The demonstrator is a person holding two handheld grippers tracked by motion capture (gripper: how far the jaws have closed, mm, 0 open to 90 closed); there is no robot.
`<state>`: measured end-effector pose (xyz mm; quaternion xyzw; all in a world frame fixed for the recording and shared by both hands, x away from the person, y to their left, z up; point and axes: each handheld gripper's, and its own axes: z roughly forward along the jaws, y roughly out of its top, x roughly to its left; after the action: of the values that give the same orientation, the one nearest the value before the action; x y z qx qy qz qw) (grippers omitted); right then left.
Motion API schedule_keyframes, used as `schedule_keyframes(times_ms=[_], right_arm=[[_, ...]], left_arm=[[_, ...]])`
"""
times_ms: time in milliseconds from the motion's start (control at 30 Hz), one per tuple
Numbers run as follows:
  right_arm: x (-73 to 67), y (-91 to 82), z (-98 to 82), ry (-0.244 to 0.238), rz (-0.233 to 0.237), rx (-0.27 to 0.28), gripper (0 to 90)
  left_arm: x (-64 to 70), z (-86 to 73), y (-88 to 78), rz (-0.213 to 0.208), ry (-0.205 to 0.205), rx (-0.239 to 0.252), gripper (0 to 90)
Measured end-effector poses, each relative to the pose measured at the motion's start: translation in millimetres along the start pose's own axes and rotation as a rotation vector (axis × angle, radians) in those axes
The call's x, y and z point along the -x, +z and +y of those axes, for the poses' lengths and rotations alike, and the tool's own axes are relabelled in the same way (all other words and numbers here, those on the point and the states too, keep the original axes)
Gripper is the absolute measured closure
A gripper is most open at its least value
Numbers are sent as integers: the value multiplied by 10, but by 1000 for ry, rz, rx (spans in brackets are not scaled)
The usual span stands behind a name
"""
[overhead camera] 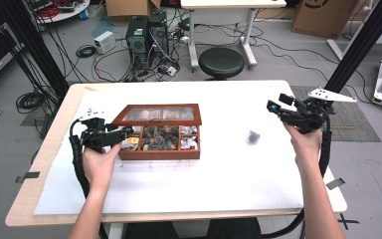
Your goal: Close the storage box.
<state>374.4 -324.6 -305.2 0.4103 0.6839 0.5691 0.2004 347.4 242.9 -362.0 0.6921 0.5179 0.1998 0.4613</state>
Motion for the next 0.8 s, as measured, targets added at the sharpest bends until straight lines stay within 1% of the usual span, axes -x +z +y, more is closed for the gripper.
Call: schedule_keyframes(times_ms=[100,300,333,567,800], right_arm=[[5,-3,-1,-2,0,3,323],[-6,6,-3,-1,0,-2,323],[-3,4,-3,-3,-1,0,323],[-1,-14,1,0,-1,4,323],[-2,-12,2,-2,-2,6,323]], left_arm=[[-2,-56,3,-4,17,-10,380],[-9,-90,1,-6,39,-22,379],[-4,-100,4,0,41,-22,378],[0,-197,21,12,84,-63,379],[11,-286,28,27,111,-86,379]])
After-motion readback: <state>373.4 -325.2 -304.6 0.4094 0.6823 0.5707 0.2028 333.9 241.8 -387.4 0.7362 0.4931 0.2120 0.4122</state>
